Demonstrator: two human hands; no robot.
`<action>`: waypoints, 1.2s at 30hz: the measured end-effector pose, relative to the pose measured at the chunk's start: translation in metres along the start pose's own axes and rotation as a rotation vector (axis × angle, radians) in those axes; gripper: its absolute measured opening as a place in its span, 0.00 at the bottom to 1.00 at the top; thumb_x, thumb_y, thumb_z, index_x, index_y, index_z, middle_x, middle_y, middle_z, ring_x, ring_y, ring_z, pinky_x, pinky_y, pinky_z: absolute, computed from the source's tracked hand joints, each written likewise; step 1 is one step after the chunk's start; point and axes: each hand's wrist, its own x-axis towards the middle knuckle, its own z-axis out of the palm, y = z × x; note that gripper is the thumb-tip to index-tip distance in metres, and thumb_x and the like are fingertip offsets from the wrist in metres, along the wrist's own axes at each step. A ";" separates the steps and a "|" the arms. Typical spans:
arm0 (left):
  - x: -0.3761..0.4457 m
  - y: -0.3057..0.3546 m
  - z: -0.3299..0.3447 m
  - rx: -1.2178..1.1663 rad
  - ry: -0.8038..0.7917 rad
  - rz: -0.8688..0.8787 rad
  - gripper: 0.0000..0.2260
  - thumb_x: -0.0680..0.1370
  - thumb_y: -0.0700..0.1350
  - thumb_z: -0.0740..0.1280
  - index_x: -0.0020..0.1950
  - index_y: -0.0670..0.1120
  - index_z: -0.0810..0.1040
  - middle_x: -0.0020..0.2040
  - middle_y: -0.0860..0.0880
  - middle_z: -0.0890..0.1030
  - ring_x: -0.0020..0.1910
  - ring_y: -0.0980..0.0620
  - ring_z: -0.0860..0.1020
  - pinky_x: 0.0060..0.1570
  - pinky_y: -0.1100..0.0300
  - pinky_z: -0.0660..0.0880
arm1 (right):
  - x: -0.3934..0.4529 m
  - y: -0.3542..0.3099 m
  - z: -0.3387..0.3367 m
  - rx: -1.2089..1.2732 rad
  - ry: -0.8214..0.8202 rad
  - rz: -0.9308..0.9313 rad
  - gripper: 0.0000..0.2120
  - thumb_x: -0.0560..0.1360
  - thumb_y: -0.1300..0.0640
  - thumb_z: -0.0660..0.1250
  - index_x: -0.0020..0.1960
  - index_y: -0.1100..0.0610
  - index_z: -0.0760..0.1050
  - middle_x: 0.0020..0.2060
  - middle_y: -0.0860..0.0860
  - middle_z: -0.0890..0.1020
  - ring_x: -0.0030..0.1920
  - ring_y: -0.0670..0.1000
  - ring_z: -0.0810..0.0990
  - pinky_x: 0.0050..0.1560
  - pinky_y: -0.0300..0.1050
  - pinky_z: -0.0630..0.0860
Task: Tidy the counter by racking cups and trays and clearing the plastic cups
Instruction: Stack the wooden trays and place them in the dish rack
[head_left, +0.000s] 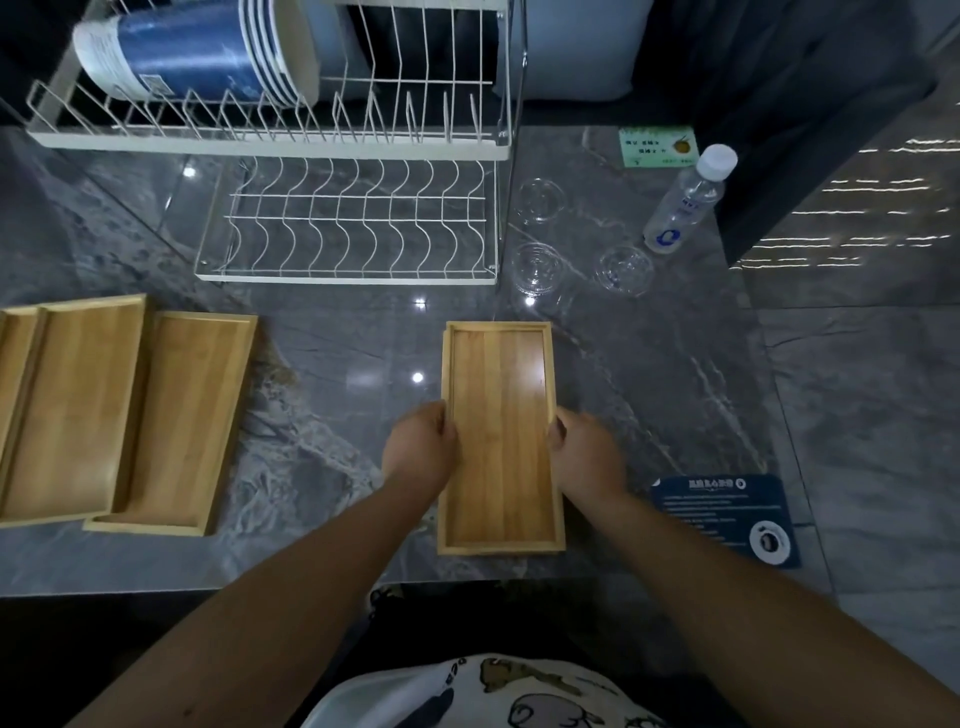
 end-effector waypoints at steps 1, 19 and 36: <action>0.000 -0.001 0.000 0.004 0.004 -0.001 0.09 0.80 0.43 0.60 0.47 0.43 0.80 0.39 0.45 0.81 0.36 0.48 0.78 0.38 0.53 0.76 | 0.000 0.000 0.000 0.004 -0.002 -0.004 0.11 0.81 0.53 0.58 0.45 0.55 0.76 0.40 0.51 0.78 0.40 0.50 0.77 0.43 0.50 0.78; 0.000 -0.016 0.001 -0.092 -0.039 0.003 0.11 0.80 0.45 0.60 0.60 0.47 0.78 0.50 0.47 0.81 0.44 0.50 0.79 0.43 0.56 0.75 | -0.001 -0.007 0.007 0.080 -0.018 0.071 0.10 0.82 0.52 0.58 0.55 0.55 0.76 0.50 0.52 0.77 0.46 0.50 0.77 0.50 0.50 0.78; -0.023 -0.011 0.003 -0.412 -0.068 -0.145 0.21 0.79 0.40 0.59 0.67 0.59 0.75 0.50 0.59 0.83 0.39 0.65 0.78 0.36 0.64 0.76 | -0.022 -0.016 0.015 0.471 -0.031 0.248 0.14 0.80 0.61 0.59 0.64 0.54 0.76 0.49 0.46 0.82 0.46 0.45 0.79 0.53 0.45 0.76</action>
